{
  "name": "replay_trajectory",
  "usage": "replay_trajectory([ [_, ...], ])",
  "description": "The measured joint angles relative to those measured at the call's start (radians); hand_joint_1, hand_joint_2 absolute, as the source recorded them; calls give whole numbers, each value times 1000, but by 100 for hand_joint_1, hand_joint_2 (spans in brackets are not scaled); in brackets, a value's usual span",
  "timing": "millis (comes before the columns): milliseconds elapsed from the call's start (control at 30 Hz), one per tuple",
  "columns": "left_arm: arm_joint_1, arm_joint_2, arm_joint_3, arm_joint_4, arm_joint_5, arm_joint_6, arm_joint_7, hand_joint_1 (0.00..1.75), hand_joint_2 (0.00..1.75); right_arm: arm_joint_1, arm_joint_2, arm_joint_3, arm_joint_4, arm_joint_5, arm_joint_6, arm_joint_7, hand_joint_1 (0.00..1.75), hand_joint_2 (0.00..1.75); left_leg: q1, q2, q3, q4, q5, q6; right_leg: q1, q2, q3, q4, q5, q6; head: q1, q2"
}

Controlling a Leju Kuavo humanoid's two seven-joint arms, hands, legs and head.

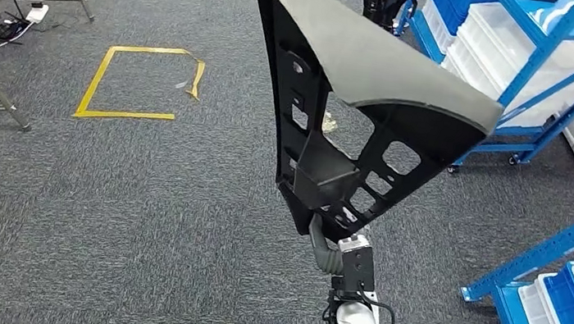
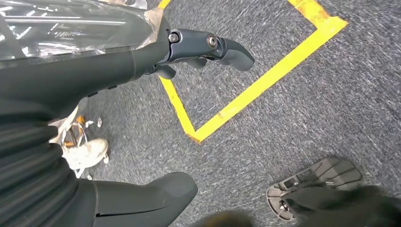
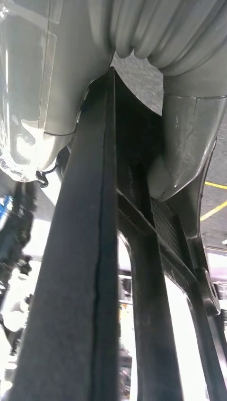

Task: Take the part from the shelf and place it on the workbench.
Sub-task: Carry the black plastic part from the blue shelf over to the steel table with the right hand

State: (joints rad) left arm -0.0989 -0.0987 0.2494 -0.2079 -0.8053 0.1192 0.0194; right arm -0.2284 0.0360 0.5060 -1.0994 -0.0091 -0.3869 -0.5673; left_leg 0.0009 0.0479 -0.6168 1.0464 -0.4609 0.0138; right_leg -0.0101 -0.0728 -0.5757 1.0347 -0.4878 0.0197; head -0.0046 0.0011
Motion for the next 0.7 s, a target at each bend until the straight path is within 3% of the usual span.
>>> replay_trajectory([
  [67, -6, -1, 9, 0, 11, 0, 6, 0, 175, -10, 13, 16, 8, 2, 6, 2, 175, 175, -7, -13, 0, -11, 2, 10, 2, -15, 3, -4, 0, 9, 1, 0],
  [133, -7, -2, 18, 0, 21, 4, 10, 0, 175, -21, 32, 31, 14, 8, 11, 6, 175, 175, -4, -28, 4, -20, 9, 22, 0, -6, -2, 9, -10, 18, 1, 0],
  [200, -14, -5, 26, 0, 30, 12, 10, 0, 175, -34, 46, 47, 22, 17, 15, 14, 175, 175, 0, -43, 8, -26, 16, 35, -2, 32, -41, 90, -49, 16, 2, 0],
  [267, -21, -12, 32, 0, 33, 20, 9, 0, 175, -42, 56, 61, 33, 24, 16, 23, 175, 175, -1, -65, 7, -27, 18, 40, -2, 61, -106, 227, -101, 11, 3, 0],
  [300, -22, -16, 34, 0, 34, 22, 9, 0, 175, -44, 61, 67, 40, 27, 16, 26, 175, 175, -1, -77, 7, -26, 18, 41, -2, 67, -131, 274, -113, 12, 3, 0],
  [333, -21, -20, 36, 0, 34, 24, 8, 0, 175, -45, 65, 72, 45, 28, 16, 27, 175, 175, -1, -90, 7, -26, 18, 41, -2, 69, -137, 281, -108, 17, 3, 0],
  [367, -20, -23, 38, 0, 34, 26, 8, 0, 175, -47, 70, 76, 49, 29, 16, 28, 175, 175, 0, -102, 8, -26, 18, 40, -3, 71, -125, 248, -88, 24, 3, 0],
  [433, -19, -28, 41, 0, 35, 29, 7, 0, 175, -55, 78, 82, 55, 31, 16, 29, 175, 175, 0, -125, 9, -24, 17, 37, -7, 90, -63, 110, -30, 36, 3, 0],
  [500, -19, -31, 42, 0, 35, 30, 6, 0, 175, -64, 85, 86, 60, 31, 18, 29, 175, 175, -2, -142, 6, -21, 16, 28, -8, 108, -16, 12, 5, 32, 2, 0],
  [600, -13, -34, 47, 0, 42, 33, -2, 0, 175, -74, 98, 91, 70, 35, 29, 29, 175, 175, 1, -154, 0, -22, 17, 10, -6, 100, -6, -7, 15, 13, 1, 0],
  [667, -12, -36, 51, 0, 45, 33, -5, 0, 175, -85, 110, 95, 76, 41, 33, 30, 175, 175, 2, -123, -18, 10, -5, 0, -12, 88, -2, -13, 19, -2, 0, 0],
  [700, -14, -38, 53, 0, 45, 33, -5, 0, 175, -91, 116, 98, 79, 45, 35, 31, 175, 175, 3, -100, -39, 54, -29, -5, -14, 80, 0, -15, 19, -9, -1, 0],
])
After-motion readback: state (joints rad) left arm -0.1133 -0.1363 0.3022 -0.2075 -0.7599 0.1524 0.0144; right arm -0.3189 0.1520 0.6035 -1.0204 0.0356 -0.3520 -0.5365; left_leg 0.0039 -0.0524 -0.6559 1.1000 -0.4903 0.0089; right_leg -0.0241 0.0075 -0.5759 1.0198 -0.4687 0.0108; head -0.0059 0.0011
